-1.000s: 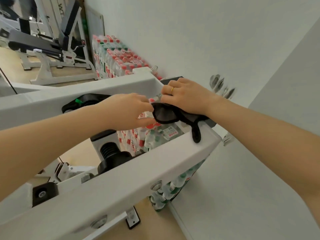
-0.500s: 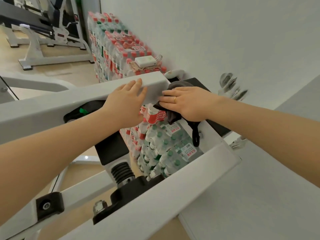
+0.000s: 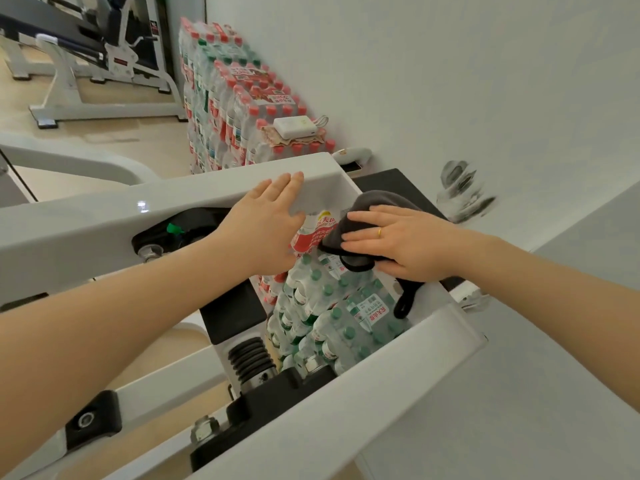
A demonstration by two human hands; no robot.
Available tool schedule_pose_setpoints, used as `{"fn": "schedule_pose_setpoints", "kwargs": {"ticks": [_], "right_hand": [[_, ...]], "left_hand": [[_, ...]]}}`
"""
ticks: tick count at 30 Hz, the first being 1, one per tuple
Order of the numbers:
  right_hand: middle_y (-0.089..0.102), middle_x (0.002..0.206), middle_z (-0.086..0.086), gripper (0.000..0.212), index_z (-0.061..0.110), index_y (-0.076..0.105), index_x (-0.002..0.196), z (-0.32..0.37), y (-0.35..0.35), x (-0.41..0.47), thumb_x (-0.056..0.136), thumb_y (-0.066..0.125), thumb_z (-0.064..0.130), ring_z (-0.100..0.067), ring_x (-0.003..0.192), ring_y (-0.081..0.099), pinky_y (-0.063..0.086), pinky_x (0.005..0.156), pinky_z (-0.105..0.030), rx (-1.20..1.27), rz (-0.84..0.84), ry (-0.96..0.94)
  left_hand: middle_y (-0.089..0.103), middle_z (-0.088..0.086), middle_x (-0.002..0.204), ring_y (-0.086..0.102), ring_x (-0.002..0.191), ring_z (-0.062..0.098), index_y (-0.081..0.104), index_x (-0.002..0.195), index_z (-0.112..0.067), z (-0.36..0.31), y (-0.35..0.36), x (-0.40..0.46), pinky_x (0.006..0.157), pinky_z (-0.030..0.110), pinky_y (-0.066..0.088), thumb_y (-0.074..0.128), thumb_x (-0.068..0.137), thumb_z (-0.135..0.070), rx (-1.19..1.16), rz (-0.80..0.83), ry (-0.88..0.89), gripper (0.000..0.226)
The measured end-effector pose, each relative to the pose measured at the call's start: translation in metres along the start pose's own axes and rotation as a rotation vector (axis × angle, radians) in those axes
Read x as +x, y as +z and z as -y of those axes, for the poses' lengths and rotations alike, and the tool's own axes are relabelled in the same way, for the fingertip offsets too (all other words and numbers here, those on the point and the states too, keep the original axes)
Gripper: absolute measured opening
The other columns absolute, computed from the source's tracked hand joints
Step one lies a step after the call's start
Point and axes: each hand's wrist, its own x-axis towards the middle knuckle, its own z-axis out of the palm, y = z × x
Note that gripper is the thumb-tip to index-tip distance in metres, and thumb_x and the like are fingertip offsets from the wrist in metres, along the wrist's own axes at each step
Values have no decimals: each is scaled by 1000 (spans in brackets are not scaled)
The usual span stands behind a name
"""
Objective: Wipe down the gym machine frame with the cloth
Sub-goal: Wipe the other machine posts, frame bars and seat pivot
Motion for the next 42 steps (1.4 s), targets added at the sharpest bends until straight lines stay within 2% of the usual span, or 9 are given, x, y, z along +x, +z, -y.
{"fn": "schedule_pose_setpoints", "kwargs": {"ticks": [2,7,14,20,25,28,33,38,42], "right_hand": [[19,155,13,48,28,23,148,-9,-5,23,100,31,31,-11,145,-2,-11,112,-25,-41,6,27],[21,155,10,47,26,26,147,-12,-13,46,101,32,31,-12,145,2,-6,114,-26,-61,12,72],[70,107,12,46,24,74,100,3,7,-5,88,32,39,-18,124,50,19,110,-29,64,-172,-64],[58,128,14,35,27,63,119,-9,0,30,100,35,32,-10,143,16,-6,113,-24,39,-39,11],[71,83,14,42,25,70,78,14,16,-21,92,31,34,-15,115,56,13,108,-25,105,-206,-45],[71,98,6,34,23,71,87,8,13,-11,89,39,34,-17,121,51,10,110,-25,129,-161,-33],[42,144,-3,26,25,65,113,-7,-4,27,94,47,31,-15,140,22,1,114,-25,195,-109,98],[63,119,-4,25,18,71,87,13,6,-16,91,48,26,-17,125,44,13,109,-22,298,-222,50],[65,115,1,38,17,69,104,23,10,-47,87,39,33,-11,132,36,13,107,-15,413,-232,107]], "left_hand": [[-16,20,153,-8,143,33,33,142,-20,-1,0,0,115,40,-2,45,88,-47,13,1,0,62],[-13,18,154,-6,143,29,42,137,-21,3,-1,1,116,37,-1,44,88,-46,-22,2,3,55],[-14,19,153,-5,143,32,47,131,-20,4,0,4,115,39,-1,47,90,-42,26,13,5,47],[-13,16,154,-3,143,29,54,125,-20,3,-3,3,116,38,1,51,88,-40,17,7,1,42],[-12,15,155,-4,144,27,58,122,-22,5,-2,4,116,37,0,51,88,-41,-24,-1,-2,40],[-12,13,155,-4,144,26,61,119,-24,6,-3,4,116,36,0,51,87,-44,-49,8,-7,38],[-11,12,155,-2,144,25,64,115,-22,4,-5,3,116,35,2,52,87,-46,-44,8,-25,38],[-10,8,156,-1,144,23,64,114,-22,3,-8,2,116,34,2,52,86,-48,-77,13,-46,40],[-9,8,156,0,144,22,64,115,-24,3,-8,2,116,33,2,50,88,-47,-109,14,-61,39]]}}
